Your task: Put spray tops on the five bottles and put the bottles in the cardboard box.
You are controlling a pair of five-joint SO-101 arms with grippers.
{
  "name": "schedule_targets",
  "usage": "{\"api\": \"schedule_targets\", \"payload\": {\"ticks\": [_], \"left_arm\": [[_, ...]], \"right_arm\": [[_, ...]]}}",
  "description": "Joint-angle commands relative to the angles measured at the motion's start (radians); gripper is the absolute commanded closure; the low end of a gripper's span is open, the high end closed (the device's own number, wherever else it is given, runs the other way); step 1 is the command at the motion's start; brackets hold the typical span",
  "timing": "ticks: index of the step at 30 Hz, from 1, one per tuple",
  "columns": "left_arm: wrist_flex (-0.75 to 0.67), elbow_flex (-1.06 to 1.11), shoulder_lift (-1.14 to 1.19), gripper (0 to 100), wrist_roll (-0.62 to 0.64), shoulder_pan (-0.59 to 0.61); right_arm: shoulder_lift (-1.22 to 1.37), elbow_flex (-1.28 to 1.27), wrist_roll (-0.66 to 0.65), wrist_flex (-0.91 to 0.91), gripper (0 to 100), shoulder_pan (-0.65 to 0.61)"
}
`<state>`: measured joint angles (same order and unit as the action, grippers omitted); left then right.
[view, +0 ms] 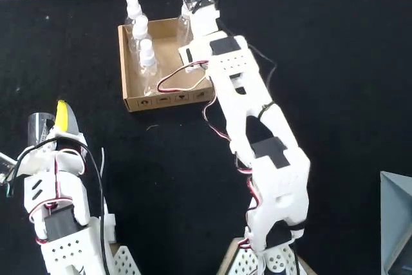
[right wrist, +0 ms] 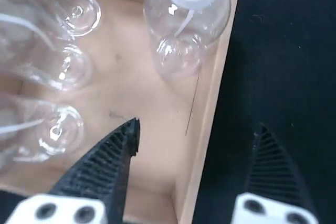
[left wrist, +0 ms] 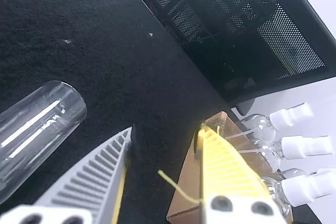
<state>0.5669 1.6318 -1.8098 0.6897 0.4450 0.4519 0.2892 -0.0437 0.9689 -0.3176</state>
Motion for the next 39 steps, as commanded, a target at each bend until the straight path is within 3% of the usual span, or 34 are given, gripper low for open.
{"api": "schedule_targets", "payload": {"ticks": [1, 7, 22, 29, 39], "left_arm": [[-0.003, -0.013, -0.015, 82, -0.011, 0.012], [-0.003, -0.013, -0.015, 82, -0.015, 0.004], [0.005, -0.01, -0.015, 82, -0.239, 0.01], [-0.002, 0.016, -0.015, 82, -0.407, 0.012], [0.005, 0.016, -0.015, 82, -0.416, 0.012]], "right_arm": [[-0.14, 0.018, 0.005, 0.075, 72.3, 0.002], [-0.245, 0.018, -0.003, 0.209, 72.3, 0.002], [-0.473, -0.045, 0.003, 0.5, 72.3, -0.1], [-0.71, -0.351, 0.003, 0.387, 72.3, -0.175], [-0.987, -0.771, -0.003, 0.118, 72.3, -0.175]]}}
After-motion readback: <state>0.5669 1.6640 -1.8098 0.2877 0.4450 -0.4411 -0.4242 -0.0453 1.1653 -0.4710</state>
